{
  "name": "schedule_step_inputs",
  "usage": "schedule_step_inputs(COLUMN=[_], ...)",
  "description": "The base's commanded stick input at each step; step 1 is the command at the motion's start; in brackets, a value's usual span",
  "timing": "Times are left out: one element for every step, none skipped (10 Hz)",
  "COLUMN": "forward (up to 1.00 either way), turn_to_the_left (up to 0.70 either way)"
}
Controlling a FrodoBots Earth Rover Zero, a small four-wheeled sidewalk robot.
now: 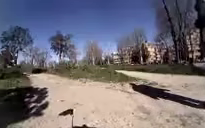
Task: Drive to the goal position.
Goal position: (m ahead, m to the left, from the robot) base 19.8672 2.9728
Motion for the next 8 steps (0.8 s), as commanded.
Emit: schedule_step_inputs(forward=[0.70, 0.70, 0.70, 0.70, 0.70, 0.70, 0.70, 0.70], turn_to_the_left=[-0.24, -0.34, -0.34, -0.34, -0.34, -0.34, -0.34, -0.34])
